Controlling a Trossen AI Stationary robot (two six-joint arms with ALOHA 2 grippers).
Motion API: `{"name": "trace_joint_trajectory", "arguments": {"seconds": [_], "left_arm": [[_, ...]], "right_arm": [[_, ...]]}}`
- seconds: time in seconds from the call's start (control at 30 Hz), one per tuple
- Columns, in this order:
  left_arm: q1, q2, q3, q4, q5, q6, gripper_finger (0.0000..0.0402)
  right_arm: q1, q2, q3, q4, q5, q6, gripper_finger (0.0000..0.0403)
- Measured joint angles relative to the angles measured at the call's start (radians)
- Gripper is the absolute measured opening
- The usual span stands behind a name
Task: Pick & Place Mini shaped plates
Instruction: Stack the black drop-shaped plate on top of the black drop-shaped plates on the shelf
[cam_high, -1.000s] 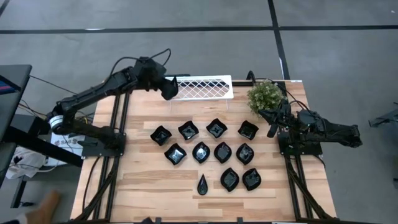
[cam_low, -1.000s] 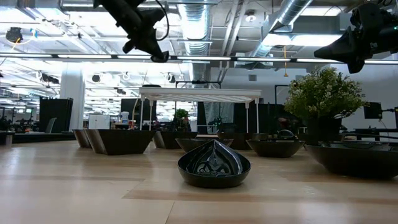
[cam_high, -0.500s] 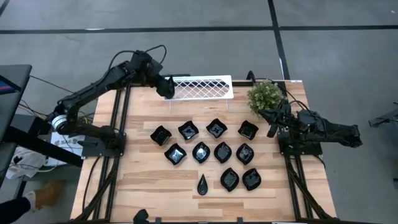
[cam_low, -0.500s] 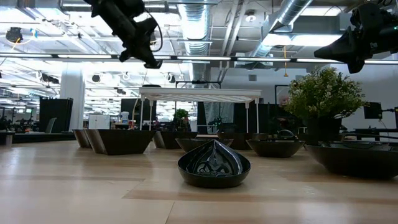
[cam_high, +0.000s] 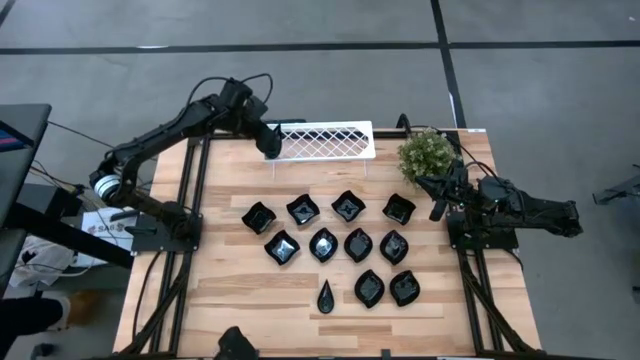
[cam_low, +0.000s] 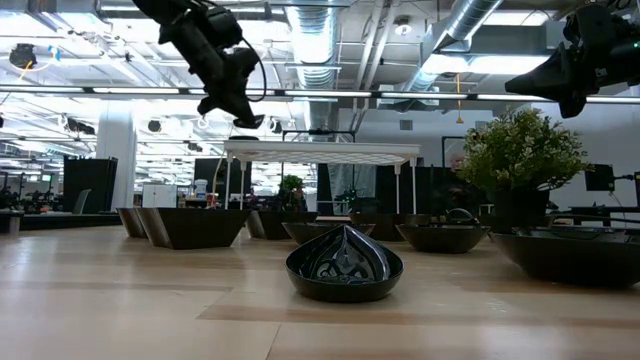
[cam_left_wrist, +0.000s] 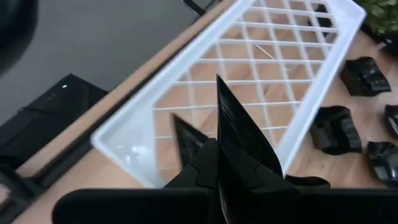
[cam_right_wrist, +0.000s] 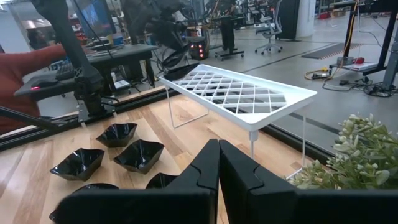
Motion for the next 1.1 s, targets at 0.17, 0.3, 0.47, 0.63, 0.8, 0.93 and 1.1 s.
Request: {"name": "trace_joint_trajectory", "arguments": {"seconds": [0.17,0.3,0.47,0.63,0.8,0.93,1.1], "left_arm": [[0.033,0.000,0.001,-0.011,0.001,0.017,0.0006],[0.029,0.000,-0.009,-0.010,0.003,0.029,0.0006],[0.024,0.001,-0.018,-0.001,0.004,0.043,0.0006],[0.025,0.008,-0.018,0.035,0.004,0.050,0.0006],[0.023,0.051,-0.018,0.038,0.003,0.065,0.0006],[0.023,0.062,-0.018,0.044,0.003,0.065,0.0006],[0.024,0.046,-0.018,0.046,0.003,0.064,0.0006]], "right_arm": [[0.000,0.000,0.000,0.000,0.000,0.000,0.0001],[0.000,0.000,0.000,0.000,0.000,-0.001,0.0001],[0.000,0.000,0.000,0.000,0.000,-0.002,0.0001],[0.000,0.000,0.000,0.000,0.000,-0.002,0.0001],[0.000,0.000,0.000,0.000,0.000,-0.002,0.0001],[0.000,0.000,0.000,0.000,0.000,-0.001,0.0001],[0.000,0.000,0.000,0.000,0.000,-0.001,0.0001]]}}
